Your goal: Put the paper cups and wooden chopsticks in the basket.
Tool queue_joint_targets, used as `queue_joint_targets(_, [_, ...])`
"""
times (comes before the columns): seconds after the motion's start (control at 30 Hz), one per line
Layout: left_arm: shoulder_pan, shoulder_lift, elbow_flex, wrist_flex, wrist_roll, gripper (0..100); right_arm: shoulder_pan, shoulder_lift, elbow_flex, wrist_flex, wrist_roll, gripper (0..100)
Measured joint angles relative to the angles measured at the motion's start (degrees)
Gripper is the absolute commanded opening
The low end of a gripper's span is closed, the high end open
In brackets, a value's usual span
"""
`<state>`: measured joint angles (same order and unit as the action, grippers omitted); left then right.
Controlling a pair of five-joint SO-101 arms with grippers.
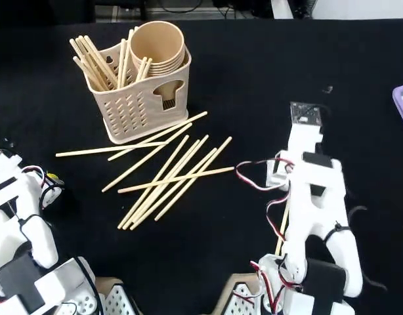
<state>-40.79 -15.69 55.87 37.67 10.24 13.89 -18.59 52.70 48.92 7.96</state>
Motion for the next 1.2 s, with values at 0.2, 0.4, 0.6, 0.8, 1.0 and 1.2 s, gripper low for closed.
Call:
queue_joint_targets(0.2, [0.0, 0.0, 0.0, 0.0, 0.0, 24, 0.1, -0.7, 1.6, -1.1, -0.3, 19.8])
queue_joint_targets(0.4, [0.0, 0.0, 0.0, 0.0, 0.0, 24, 2.4, -0.7, 3.5, -3.0, -0.3, 19.8])
queue_joint_targets(0.6, [0.0, 0.0, 0.0, 0.0, 0.0, 24, 6.9, -0.7, 6.4, -8.4, -0.3, 19.7])
queue_joint_targets(0.8, [0.0, 0.0, 0.0, 0.0, 0.0, 24, 4.8, -0.7, 8.8, -9.1, -0.3, 19.4])
queue_joint_targets(1.0, [0.0, 0.0, 0.0, 0.0, 0.0, 24, 2.3, 1.4, 8.8, -9.1, 0.5, 16.0])
queue_joint_targets(1.2, [0.0, 0.0, 0.0, 0.0, 0.0, 24, 2.2, 6.1, 3.6, -7.2, 1.1, 1.6])
